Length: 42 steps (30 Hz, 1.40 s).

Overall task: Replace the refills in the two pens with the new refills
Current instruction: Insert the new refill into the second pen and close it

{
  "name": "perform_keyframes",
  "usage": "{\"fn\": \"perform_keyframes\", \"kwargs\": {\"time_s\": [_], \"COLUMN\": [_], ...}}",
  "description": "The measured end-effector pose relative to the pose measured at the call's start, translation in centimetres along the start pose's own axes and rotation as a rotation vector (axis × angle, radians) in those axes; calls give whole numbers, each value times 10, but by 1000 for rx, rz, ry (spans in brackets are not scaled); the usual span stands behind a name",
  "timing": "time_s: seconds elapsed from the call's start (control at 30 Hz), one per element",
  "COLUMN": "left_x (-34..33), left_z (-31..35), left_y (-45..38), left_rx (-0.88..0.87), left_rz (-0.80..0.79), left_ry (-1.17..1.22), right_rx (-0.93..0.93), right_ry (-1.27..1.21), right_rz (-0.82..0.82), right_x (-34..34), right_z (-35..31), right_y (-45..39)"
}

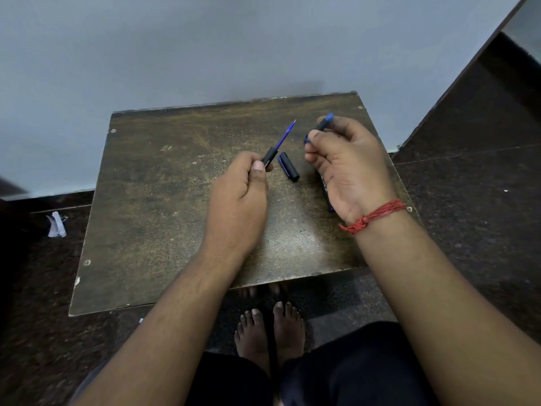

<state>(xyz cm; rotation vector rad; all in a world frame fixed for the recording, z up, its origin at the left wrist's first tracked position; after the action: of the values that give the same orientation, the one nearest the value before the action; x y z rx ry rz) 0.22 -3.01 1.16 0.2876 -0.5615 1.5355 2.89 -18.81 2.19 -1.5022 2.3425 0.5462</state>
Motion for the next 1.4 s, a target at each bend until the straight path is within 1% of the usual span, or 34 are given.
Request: {"fn": "perform_keyframes", "kwargs": {"time_s": [0.17, 0.53, 0.97, 1.13, 1.4], "left_x": [-1, -2, -3, -2, -2], "left_z": [-1, 0, -2, -2, -2], "left_y": [0, 0, -1, 0, -1], "left_rx": [-9, -26, -40, -28, -35], "left_rz": [1, -36, -41, -29, -21], "left_ry": [-10, -32, -26, -6, -24], "right_rx": [-77, -20, 4, -54, -72], "right_ry": [-177, -213, -17, 112, 121], "right_rz": [-34, -45, -147, -280, -321], "right_x": [-1, 3, 1, -6, -6], "right_z": [-2, -3, -5, 5, 5], "right_y": [0, -3, -1, 5, 5]}}
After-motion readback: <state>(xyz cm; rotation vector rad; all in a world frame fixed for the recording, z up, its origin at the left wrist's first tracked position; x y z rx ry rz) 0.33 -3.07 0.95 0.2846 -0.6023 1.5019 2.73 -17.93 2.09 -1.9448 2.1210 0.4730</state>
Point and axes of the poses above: each hand's wrist, its own y-axis away from the middle knuckle, its own x-axis out of the back of the hand, z = x × y, the point moved 2 cm from there along -y, towards the middle knuckle, and after that the axes turned 7 degrees about -y, right-handed, at the moved point
